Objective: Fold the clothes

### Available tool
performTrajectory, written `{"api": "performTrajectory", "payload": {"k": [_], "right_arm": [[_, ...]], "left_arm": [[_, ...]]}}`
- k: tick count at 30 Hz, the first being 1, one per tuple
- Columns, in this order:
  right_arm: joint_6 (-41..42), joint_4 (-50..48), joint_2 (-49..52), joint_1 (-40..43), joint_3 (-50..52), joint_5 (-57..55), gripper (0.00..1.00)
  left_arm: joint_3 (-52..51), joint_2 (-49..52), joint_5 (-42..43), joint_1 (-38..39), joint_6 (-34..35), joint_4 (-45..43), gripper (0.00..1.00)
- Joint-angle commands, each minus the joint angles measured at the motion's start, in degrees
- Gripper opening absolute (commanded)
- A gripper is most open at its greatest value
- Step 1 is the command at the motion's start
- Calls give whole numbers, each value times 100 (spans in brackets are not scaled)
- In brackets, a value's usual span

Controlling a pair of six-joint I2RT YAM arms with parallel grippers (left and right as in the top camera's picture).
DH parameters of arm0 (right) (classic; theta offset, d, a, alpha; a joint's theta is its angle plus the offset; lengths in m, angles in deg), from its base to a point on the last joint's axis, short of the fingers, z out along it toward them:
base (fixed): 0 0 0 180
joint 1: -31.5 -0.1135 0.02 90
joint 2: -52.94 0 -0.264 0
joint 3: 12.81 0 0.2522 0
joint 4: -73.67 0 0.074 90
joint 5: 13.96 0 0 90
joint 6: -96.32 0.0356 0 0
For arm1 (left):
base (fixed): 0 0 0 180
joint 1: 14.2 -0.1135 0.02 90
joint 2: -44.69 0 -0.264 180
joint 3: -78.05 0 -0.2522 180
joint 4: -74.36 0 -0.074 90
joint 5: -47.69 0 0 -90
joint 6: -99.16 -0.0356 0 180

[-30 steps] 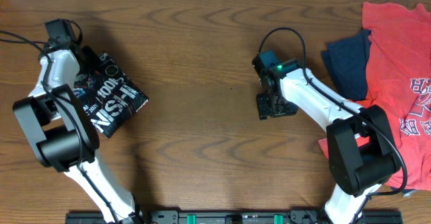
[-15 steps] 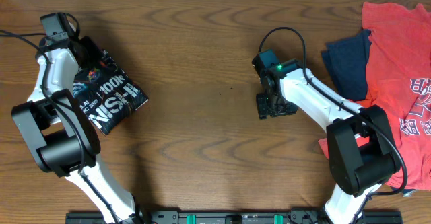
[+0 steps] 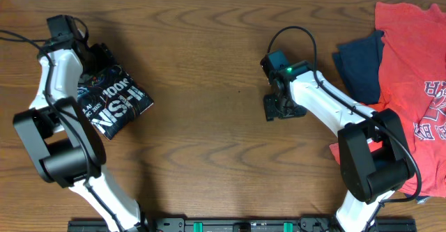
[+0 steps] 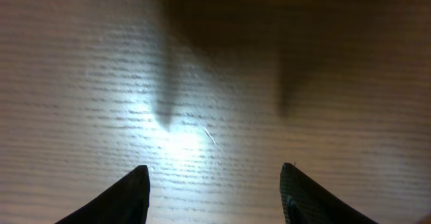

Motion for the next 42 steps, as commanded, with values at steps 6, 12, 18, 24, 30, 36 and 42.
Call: {"api": "performTrajectory", "payload": {"k": [6, 12, 18, 24, 30, 36, 42], "right_arm": [[127, 76, 24, 59, -61, 164, 60], [103, 98, 24, 63, -61, 160, 61], [103, 144, 24, 63, -59, 160, 61], [103, 146, 24, 63, -59, 162, 61], [103, 282, 24, 63, -57, 157, 61], [105, 313, 24, 63, -57, 144, 61], [105, 317, 24, 63, -57, 142, 61]], "left_arm": [[-205, -308, 319, 804, -177, 2138, 77], [-1193, -308, 319, 1228, -195, 2002, 77], [-1971, -308, 319, 1296, -192, 1163, 77], [-2079, -308, 168, 1285, -197, 199, 84], [-2079, -308, 13, 1283, -192, -824, 87], [-2079, -308, -131, 1185, -190, -1460, 88], [-2079, -308, -131, 822, -168, -1886, 88]]}}
